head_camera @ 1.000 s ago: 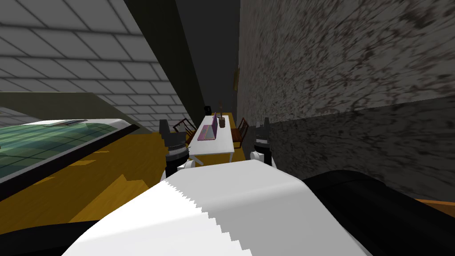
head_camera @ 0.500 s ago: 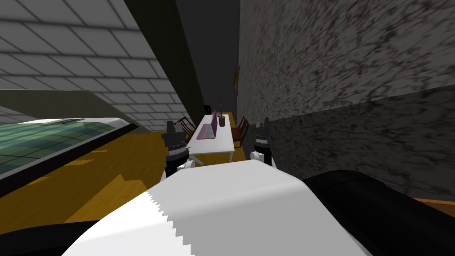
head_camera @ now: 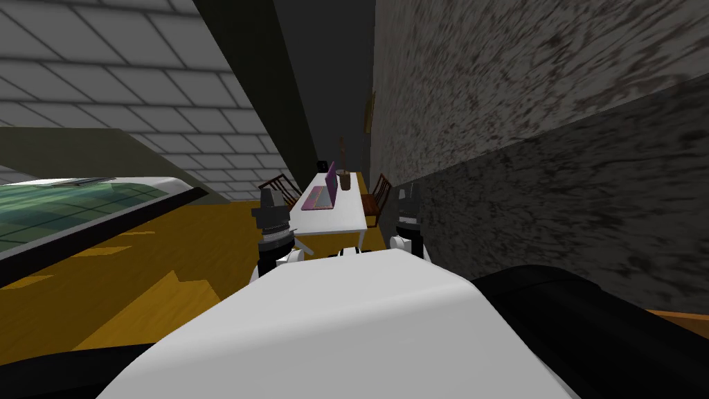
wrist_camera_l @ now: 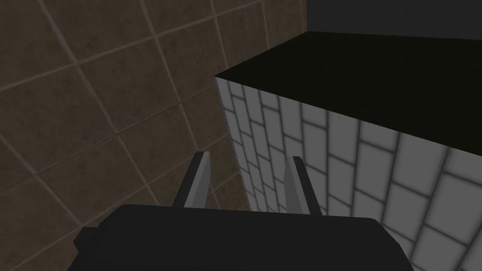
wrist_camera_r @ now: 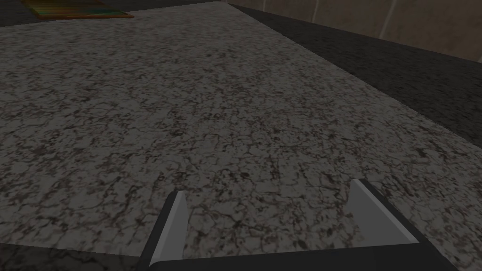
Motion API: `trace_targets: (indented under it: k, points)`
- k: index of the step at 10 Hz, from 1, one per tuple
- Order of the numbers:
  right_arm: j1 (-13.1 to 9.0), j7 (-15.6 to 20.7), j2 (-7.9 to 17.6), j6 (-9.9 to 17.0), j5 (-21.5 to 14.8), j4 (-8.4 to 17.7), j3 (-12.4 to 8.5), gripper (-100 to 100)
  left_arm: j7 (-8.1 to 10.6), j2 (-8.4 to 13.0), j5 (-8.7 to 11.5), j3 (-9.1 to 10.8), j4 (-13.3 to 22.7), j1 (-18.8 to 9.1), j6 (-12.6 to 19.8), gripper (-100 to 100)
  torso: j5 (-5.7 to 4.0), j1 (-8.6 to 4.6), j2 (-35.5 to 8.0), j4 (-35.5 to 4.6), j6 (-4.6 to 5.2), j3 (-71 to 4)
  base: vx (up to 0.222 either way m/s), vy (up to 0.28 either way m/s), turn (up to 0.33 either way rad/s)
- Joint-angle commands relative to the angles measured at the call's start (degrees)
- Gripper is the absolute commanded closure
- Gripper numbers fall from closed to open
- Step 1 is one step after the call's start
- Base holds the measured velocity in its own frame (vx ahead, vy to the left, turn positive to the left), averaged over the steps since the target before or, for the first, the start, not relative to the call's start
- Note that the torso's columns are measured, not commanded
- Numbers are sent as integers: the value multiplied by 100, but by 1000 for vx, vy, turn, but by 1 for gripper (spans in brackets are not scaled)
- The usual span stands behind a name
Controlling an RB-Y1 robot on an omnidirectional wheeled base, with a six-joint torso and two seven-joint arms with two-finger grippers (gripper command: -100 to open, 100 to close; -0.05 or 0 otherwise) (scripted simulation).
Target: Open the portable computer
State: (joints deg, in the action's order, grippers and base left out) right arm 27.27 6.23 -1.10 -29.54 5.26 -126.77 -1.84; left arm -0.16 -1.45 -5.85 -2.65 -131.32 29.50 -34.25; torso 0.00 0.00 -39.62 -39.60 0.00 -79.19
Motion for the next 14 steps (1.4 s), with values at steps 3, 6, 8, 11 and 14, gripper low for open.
trace_targets:
  k: [3, 6, 8, 11, 14]
  points:
    - [1, 0, 0, 1, 0, 3, 0, 0, -78, 588, -60, 83, 237, -143, 109, -100, 0, -1, -262, -262, 0, -532, -3, -12, -33]
    - [1, 0, 0, 1, 0, 3, 0, 0, -179, 845, -136, 189, 537, -326, 248, -100, 0, -1, -267, -268, 0, -538, -2, -19, -49]
    - [1, 0, 0, 1, 0, 3, 0, 0, -262, 947, -200, 276, 784, -478, 362, -100, 0, -2, -266, -268, 0, -538, -4, -26, -68]
    - [1, 0, -1, 1, 0, 3, 1, 0, -404, 1017, -309, 426, 1202, -735, 556, -100, 0, -1, -267, -268, 0, -538, -1, -28, -69]
    - [1, 0, 0, 1, 0, 3, 0, 0, -506, 1030, -388, 534, 1503, -921, 696, -100, 1, 4, -268, -269, -2, -537, -3, -23, -51]
